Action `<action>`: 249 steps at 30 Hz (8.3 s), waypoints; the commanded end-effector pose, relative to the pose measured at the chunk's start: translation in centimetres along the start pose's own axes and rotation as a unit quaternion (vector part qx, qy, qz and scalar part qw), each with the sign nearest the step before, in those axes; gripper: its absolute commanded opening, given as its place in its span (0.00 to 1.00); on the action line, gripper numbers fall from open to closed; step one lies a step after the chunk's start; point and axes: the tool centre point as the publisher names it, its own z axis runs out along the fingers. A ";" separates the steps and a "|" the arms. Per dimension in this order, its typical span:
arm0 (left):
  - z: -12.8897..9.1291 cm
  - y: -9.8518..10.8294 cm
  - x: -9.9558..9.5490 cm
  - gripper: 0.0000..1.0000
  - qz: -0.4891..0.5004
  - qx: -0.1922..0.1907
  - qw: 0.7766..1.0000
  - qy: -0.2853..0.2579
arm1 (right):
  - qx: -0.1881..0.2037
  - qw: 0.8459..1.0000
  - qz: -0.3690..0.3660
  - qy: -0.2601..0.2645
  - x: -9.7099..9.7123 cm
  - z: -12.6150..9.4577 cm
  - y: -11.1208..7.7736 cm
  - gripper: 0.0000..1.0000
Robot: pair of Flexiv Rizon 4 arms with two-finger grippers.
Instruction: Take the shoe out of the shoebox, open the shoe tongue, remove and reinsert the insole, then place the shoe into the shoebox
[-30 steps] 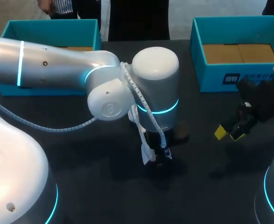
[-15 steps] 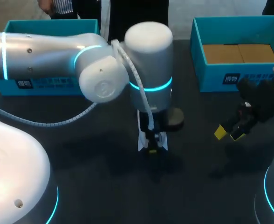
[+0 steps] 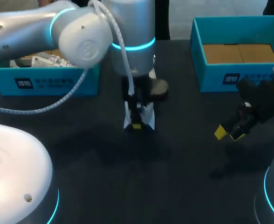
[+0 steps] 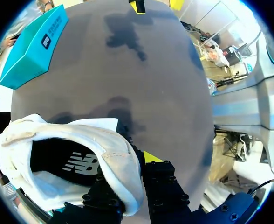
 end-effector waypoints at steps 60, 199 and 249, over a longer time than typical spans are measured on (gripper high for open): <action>-15.5 22.2 -14.8 0.00 -0.062 -0.018 0.998 0.023 | 0.000 1.000 0.001 -0.001 0.0 0.1 0.0 1.00; -12.6 52.1 -42.8 0.00 0.637 -0.228 0.736 0.001 | 0.000 1.000 0.001 -0.001 0.0 0.1 0.0 1.00; -3.9 51.2 -45.7 0.00 0.639 -0.202 0.739 0.067 | 0.000 1.000 0.001 -0.001 0.0 0.1 0.0 1.00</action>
